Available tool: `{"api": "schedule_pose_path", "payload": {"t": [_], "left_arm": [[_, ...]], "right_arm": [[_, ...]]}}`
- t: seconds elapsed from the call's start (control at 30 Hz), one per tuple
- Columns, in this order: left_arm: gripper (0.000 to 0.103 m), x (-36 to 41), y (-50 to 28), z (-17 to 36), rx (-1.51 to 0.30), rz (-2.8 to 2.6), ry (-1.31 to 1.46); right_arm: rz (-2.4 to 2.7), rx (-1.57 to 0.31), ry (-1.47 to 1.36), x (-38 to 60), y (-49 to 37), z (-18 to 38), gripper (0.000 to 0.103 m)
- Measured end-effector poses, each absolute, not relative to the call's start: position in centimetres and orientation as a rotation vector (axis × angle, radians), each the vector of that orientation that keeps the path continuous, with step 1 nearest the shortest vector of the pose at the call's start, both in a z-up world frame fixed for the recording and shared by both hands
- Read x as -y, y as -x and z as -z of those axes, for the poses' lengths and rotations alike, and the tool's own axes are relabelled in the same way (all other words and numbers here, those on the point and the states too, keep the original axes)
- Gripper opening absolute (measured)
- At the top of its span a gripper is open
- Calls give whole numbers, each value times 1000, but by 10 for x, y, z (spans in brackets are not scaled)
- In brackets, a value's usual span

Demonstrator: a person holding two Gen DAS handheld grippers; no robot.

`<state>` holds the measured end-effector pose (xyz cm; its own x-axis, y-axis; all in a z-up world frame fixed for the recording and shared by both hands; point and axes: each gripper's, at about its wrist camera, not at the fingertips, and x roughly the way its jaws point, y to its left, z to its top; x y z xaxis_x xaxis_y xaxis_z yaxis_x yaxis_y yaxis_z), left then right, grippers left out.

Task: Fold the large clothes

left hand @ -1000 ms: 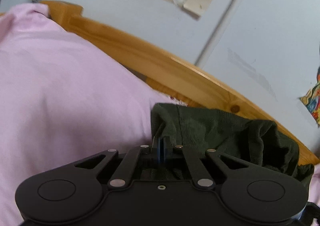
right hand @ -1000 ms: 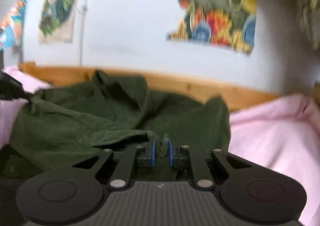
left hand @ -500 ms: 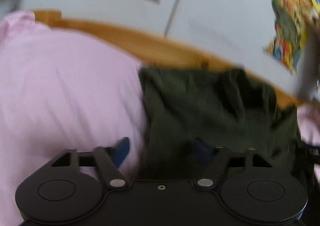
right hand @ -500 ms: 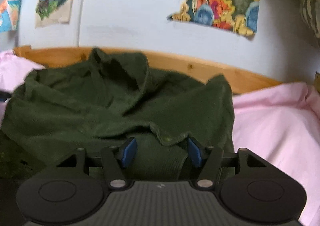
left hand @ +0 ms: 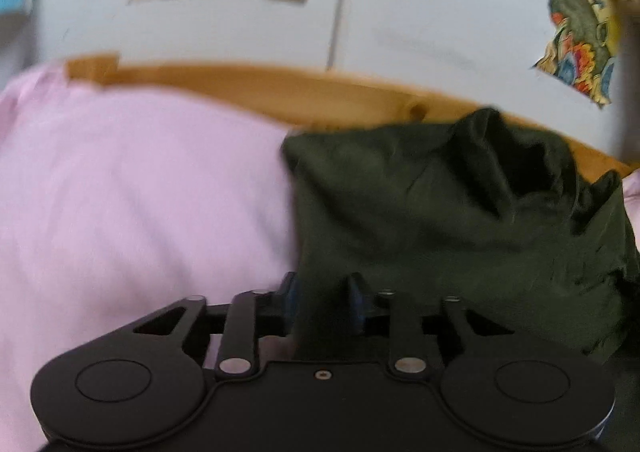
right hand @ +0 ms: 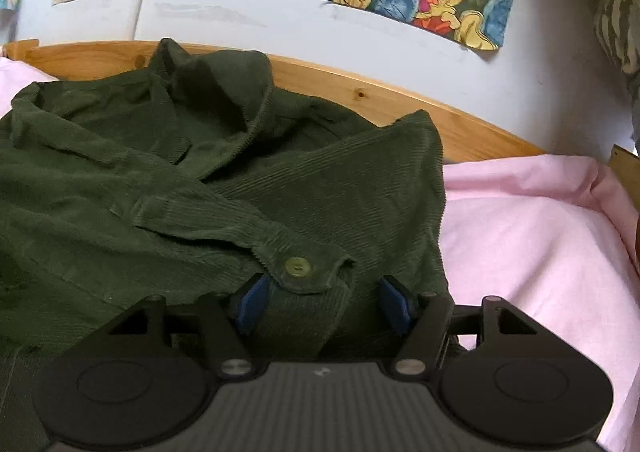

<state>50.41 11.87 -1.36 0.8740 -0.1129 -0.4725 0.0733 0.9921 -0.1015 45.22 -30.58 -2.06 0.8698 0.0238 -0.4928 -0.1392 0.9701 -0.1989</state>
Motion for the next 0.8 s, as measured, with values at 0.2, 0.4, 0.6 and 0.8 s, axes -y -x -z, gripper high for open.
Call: {"api": "schedule_pose_path", "payload": {"t": [0.2,0.4,0.6,0.8], "left_arm": [[31,-92,-561,3,-531,26,-136],[35,-105,-601,-4,-535,-84,-29],[89,-111,-573,-10,-451,-118,169],[97,-112,-540,-15,-456,-110,238]], "right_arm": [[-90,-521,145,316,-456,23,74],[-104,-496,173,321,-454,23,82],[-85,-351,167,323,-444,-11,96],[-121,-256,241,295,-474,-47,101]]}}
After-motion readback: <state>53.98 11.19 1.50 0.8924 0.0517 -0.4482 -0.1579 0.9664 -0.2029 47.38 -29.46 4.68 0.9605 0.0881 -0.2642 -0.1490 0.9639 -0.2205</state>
